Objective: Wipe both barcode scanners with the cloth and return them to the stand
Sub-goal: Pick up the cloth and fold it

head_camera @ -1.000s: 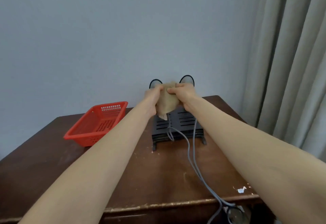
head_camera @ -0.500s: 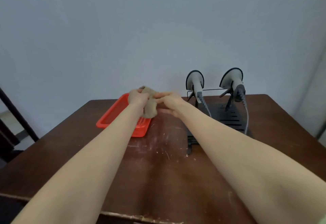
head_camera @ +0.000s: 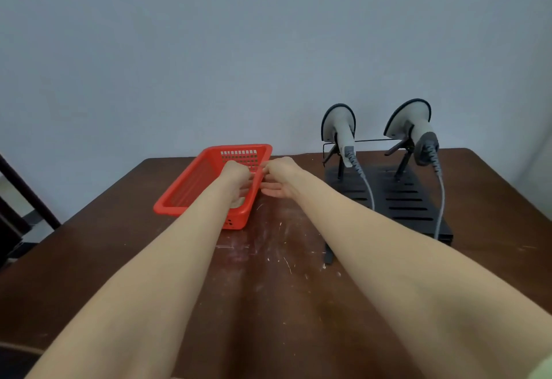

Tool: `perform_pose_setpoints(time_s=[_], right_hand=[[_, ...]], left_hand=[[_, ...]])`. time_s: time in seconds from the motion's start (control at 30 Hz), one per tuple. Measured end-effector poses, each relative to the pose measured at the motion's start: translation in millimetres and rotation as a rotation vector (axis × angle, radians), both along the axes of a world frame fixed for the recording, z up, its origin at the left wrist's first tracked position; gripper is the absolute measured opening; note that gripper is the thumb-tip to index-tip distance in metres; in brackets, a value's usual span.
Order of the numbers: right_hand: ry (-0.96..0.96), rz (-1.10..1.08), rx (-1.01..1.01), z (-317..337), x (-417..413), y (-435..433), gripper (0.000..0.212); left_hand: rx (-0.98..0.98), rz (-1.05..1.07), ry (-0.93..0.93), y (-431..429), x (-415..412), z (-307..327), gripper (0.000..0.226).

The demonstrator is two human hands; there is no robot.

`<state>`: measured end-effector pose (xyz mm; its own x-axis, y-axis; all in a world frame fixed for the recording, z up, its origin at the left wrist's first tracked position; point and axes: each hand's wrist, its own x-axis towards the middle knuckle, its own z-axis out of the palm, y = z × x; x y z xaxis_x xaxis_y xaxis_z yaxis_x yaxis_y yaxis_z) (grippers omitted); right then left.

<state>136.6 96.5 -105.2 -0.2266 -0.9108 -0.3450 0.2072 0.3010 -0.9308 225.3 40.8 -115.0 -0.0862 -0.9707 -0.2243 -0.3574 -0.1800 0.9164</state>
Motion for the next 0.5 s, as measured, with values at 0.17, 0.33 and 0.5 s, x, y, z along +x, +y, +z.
perform_pose_setpoints(time_s=[0.17,0.33,0.5], right_hand=[[0.079,-0.060,-0.011,4,-19,8,0.034],[0.264,-0.070,-0.080,22,-35,26,0.036],[0.509,-0.142,-0.280,39,-48,46,0.043]], left_hand=[[0.004,-0.027,0.050,4,-17,3,0.025],[-0.185,-0.051,-0.087,12,-32,21,0.032],[-0.387,0.002,-0.182,37,-51,46,0.047]])
